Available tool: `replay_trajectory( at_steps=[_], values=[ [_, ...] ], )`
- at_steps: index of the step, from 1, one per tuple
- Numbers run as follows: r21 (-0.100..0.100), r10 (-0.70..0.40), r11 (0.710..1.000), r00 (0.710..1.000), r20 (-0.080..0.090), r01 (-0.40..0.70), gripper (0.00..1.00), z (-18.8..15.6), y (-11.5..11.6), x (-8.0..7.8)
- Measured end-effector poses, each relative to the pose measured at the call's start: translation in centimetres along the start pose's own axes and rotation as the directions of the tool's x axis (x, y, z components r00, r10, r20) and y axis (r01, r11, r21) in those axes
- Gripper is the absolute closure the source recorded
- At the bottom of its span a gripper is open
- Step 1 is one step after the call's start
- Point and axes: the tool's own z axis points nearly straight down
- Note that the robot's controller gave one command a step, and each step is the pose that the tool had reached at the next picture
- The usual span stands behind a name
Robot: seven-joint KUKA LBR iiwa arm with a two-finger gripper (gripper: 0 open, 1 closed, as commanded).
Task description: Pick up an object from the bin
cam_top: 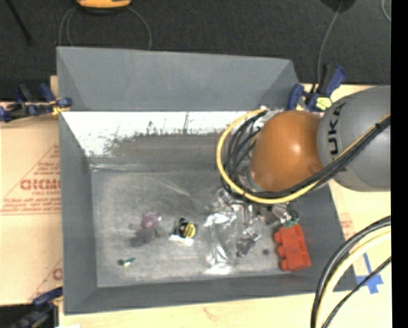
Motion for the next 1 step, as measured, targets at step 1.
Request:
replay_trajectory(
  at_steps=[1],
  values=[
    [-0.004,-0.223,0.975,0.975,-0.007,0.223,0.0,-1.34,3.54,1.64]
  ],
)
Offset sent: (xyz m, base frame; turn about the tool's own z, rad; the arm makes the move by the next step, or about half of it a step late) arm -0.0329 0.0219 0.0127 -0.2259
